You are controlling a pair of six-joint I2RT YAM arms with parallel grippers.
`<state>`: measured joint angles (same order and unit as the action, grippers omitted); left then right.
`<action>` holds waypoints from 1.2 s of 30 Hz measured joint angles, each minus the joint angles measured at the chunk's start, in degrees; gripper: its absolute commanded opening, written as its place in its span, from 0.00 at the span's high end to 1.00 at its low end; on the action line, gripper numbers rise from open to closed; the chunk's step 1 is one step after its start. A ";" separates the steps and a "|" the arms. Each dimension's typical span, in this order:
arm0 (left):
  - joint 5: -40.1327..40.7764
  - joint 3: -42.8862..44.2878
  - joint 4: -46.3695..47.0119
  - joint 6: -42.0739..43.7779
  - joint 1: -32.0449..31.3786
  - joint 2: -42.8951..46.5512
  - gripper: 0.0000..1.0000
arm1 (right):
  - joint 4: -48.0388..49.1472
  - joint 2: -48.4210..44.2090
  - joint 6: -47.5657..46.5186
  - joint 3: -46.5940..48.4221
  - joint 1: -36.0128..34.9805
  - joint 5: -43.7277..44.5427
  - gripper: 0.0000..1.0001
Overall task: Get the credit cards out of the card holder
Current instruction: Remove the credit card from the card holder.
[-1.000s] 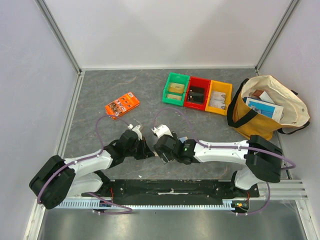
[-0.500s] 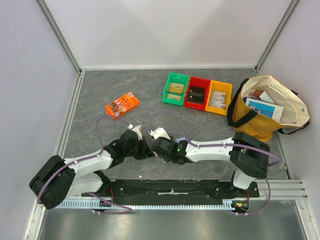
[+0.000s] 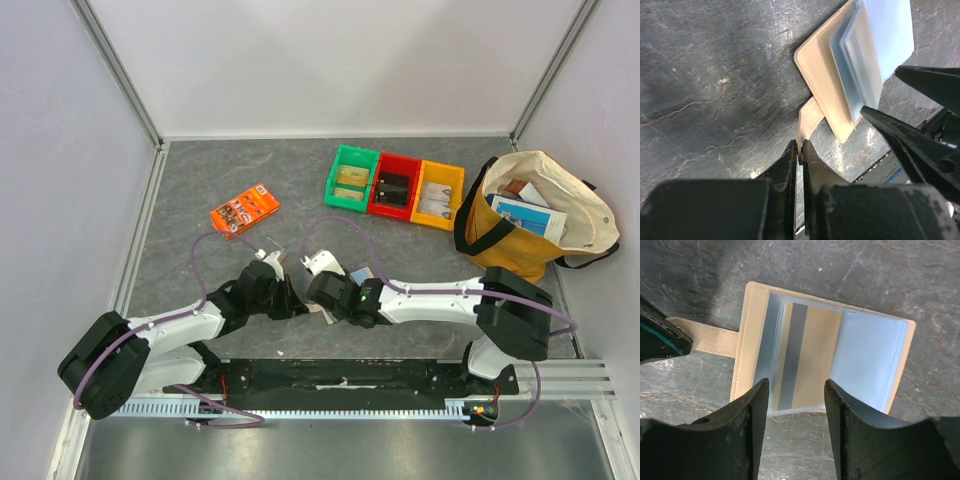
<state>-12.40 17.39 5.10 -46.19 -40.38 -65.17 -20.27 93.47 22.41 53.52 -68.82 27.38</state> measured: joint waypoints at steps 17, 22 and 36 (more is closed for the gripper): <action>0.09 0.00 -0.24 0.00 0.00 0.46 0.98 | -2.14 -8.02 -1.92 -1.31 8.28 -0.52 0.42; 0.09 0.00 -0.26 0.00 0.00 0.46 0.98 | -2.89 -8.17 -2.51 -1.77 9.20 -0.52 0.34; 3.76 0.00 -5.14 0.04 0.02 4.02 0.77 | -0.68 -7.98 -4.13 -4.31 12.55 -4.85 0.45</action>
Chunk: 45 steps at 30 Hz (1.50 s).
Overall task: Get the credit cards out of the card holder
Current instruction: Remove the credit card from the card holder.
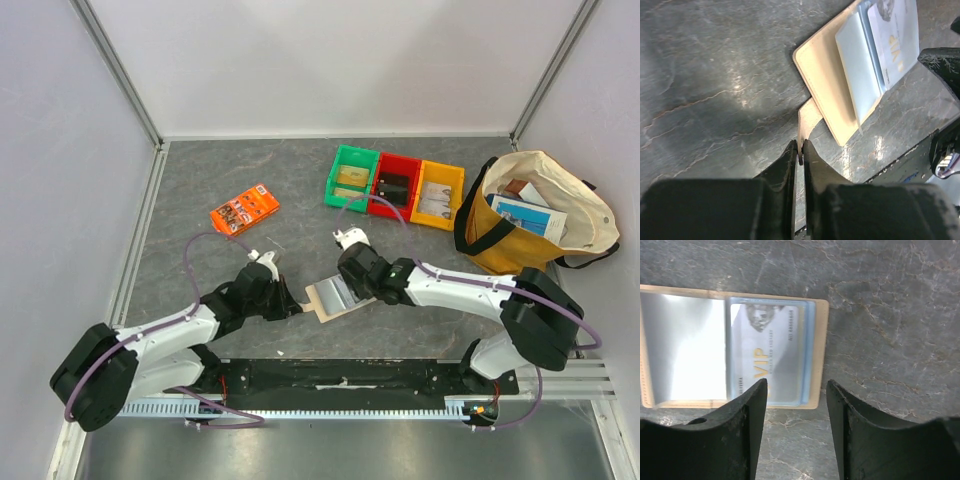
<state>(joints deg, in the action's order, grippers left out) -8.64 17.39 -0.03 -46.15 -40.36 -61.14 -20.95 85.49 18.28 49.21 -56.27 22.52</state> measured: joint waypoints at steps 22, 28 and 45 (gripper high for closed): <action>-0.44 15.06 -0.92 0.55 -1.44 -4.96 0.33 | 21.55 -2.47 0.37 -11.52 18.58 -31.91 0.82; -2.84 14.75 8.63 -4.02 -3.17 -14.58 0.37 | 25.18 -0.55 1.79 -14.60 20.37 -36.44 0.84; -2.82 9.62 24.52 -14.56 -4.28 -26.88 0.46 | 33.22 0.42 5.81 -18.27 20.83 -40.68 0.85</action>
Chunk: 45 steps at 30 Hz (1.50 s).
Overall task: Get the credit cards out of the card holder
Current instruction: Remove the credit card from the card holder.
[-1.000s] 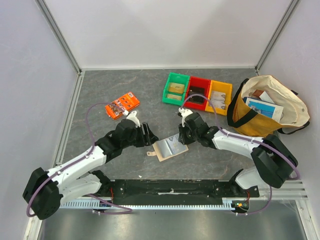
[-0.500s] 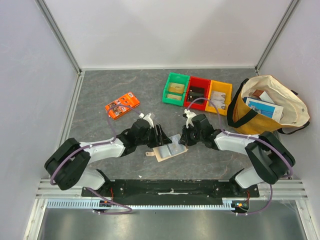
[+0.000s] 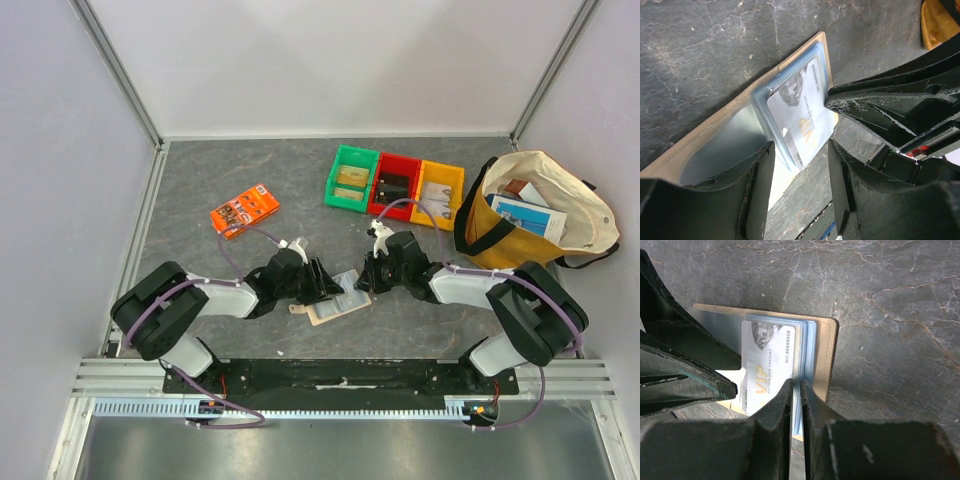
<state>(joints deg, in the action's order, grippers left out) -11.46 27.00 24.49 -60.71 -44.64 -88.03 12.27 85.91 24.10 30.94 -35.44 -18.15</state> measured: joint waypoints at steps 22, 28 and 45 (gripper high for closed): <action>0.63 -6.12 17.90 -5.29 0.17 -5.42 0.67 | 1.09 0.63 1.38 -0.17 0.63 -0.59 0.86; 0.39 -7.43 23.15 -6.80 0.20 -7.89 0.80 | 2.14 1.22 1.77 -0.17 0.98 -1.07 0.87; 0.35 -12.46 27.80 -9.53 -0.13 -4.90 0.98 | 5.14 3.58 3.37 -0.13 1.07 -3.28 0.90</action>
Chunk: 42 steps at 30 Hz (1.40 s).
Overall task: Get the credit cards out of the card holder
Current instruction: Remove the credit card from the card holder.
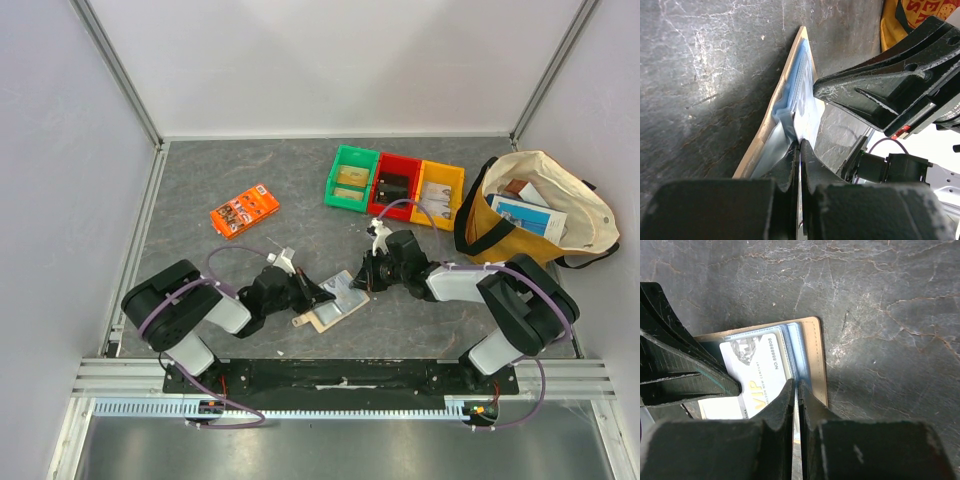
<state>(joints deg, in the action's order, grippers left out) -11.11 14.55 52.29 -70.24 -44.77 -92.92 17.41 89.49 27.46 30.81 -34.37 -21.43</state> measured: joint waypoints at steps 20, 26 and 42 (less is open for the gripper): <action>-0.02 -2.91 -13.16 -1.07 -0.04 12.15 0.98 | -1.46 -0.07 -0.24 0.59 0.00 -0.61 0.90; 0.28 -5.97 -22.60 -0.11 -0.07 24.90 0.98 | -3.43 -0.98 -0.72 0.85 0.00 -0.33 0.81; -4.68 12.04 -60.26 32.74 -0.31 47.28 0.98 | -25.22 -25.73 -14.27 11.87 -0.07 -7.74 0.23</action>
<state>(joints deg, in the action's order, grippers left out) -15.79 26.59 -7.97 -37.50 -45.08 -45.65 -7.81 63.77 13.19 42.68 -34.44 -29.17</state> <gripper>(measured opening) 0.022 0.700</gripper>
